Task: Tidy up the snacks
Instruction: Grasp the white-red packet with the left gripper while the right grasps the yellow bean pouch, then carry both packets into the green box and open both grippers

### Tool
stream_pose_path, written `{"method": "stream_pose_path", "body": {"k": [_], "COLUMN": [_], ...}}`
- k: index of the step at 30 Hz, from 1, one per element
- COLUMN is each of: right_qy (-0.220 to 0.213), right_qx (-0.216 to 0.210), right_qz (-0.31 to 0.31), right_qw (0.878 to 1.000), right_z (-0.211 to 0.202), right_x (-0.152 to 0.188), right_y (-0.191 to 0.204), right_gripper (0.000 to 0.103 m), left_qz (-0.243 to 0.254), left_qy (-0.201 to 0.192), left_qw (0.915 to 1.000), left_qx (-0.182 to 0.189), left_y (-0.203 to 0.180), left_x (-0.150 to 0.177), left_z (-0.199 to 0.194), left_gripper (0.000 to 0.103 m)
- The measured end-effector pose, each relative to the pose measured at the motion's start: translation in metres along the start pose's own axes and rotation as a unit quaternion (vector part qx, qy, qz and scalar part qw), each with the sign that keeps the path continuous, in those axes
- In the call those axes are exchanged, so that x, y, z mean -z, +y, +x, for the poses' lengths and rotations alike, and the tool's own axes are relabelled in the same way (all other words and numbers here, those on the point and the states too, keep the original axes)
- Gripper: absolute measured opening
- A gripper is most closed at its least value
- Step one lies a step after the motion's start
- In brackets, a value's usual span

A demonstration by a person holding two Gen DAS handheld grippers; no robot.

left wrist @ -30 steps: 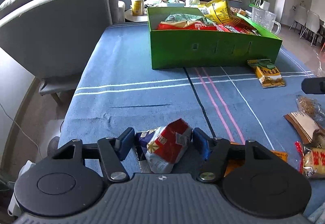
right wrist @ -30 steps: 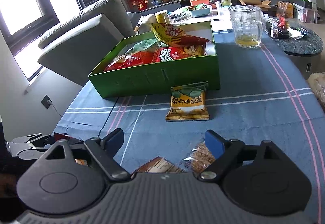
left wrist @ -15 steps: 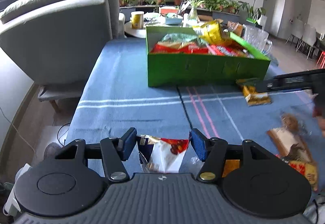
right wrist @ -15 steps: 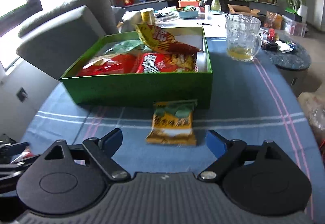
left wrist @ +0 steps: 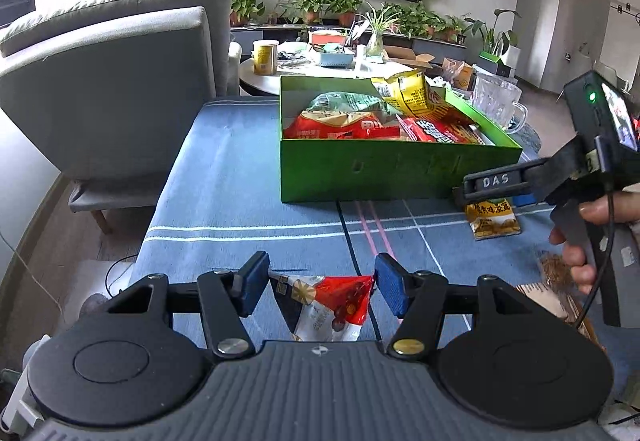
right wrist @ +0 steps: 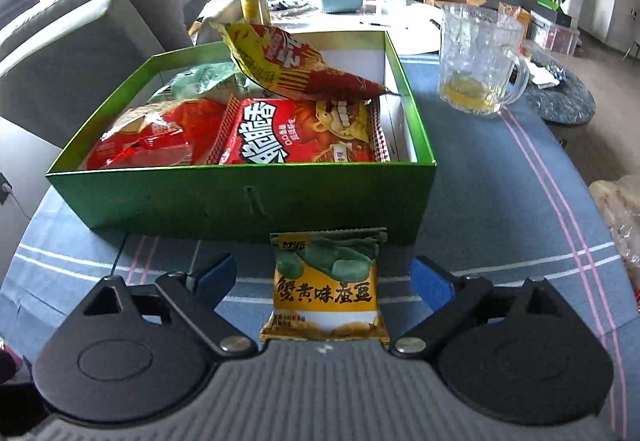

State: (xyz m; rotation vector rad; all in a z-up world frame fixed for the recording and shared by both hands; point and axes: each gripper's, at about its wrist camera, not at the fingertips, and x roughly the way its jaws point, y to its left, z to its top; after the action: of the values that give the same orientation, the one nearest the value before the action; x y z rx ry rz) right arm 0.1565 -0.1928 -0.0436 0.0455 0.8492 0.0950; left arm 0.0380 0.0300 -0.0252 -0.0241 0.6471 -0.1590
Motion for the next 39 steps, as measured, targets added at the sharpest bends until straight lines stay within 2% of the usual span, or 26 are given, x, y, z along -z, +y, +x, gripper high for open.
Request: {"method": "stream_pose_path", "body": {"k": [4, 7, 12, 19, 25, 31, 39], "right_qy": [0.014, 0.001, 0.000, -0.044, -0.087, -0.099, -0.138], "right_qx": [-0.001, 0.015, -0.020, -0.063, -0.093, -0.104, -0.116], "right_qz": [-0.013, -0.035, -0.011, -0.006, -0.012, -0.014, -0.030], "right_qw": [1.000, 0.999, 1.000, 0.997, 0.992, 0.989, 0.983], "right_z": [0.008, 0.005, -0.007, -0.052, -0.073, -0.074, -0.081], "right_x": [0.003, 0.005, 0.008, 0.013, -0.002, -0.026, -0.054], "right_y": [0.004, 0.006, -0.005, -0.004, 0.008, 0.014, 0.026], "right_gripper": [0.079, 0.078, 0.075, 0.075, 0.075, 0.075, 0.075], "left_qz": [-0.001, -0.002, -0.003, 0.003, 0.004, -0.001, -0.004], "left_qy": [-0.003, -0.004, -0.010, -0.023, -0.038, -0.049, -0.075], "left_qw": [1.0000, 1.0000, 0.9999, 0.9996, 0.9988, 0.9980, 0.9968], "left_qx": [-0.001, 0.000, 0.009, 0.018, 0.032, 0.039, 0.028], "left_y": [-0.001, -0.001, -0.005, -0.013, -0.020, -0.022, -0.020], "left_x": [-0.003, -0.006, -0.010, -0.019, -0.036, -0.058, -0.096], "left_z": [0.001, 0.002, 0.001, -0.002, -0.001, 0.005, 0.018], "left_gripper": [0.055, 0.055, 0.055, 0.055, 0.055, 0.055, 0.056]}}
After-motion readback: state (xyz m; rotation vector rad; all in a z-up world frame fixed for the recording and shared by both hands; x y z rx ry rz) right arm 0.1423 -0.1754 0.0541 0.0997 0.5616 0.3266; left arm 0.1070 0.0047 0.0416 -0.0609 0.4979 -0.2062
